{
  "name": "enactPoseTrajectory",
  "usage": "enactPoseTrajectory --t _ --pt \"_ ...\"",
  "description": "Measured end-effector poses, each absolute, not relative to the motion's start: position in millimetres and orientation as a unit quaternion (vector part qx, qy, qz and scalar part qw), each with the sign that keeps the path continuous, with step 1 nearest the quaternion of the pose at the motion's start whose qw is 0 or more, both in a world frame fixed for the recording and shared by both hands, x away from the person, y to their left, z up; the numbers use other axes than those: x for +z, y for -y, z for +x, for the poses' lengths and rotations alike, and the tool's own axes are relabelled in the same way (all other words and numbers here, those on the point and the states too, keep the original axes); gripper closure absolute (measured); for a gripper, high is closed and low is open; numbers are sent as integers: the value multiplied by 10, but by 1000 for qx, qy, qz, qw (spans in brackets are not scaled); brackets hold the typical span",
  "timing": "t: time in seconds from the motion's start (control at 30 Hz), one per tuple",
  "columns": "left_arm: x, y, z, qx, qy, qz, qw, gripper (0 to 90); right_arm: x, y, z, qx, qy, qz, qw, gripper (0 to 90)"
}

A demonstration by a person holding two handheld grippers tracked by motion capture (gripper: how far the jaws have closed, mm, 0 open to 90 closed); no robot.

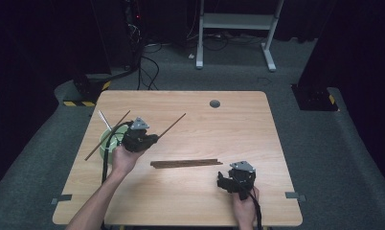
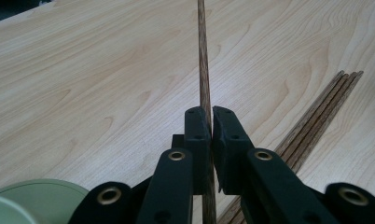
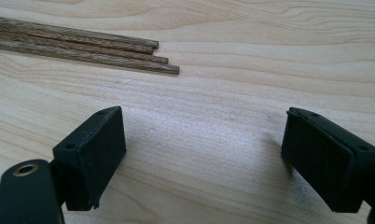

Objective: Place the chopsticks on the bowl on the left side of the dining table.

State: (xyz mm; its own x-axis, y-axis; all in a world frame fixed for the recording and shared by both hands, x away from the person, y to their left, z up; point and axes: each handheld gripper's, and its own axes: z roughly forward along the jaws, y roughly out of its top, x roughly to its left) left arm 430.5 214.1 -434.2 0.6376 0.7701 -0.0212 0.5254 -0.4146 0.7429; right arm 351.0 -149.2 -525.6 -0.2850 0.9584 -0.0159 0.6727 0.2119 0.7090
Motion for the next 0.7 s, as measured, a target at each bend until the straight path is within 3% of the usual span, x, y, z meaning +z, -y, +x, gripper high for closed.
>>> enactPoseTrajectory --t 0.7 --pt "-4277 -2347 4247 175 -406 816 373 847 -5257 1492 3510 304 -742 549 236 133"
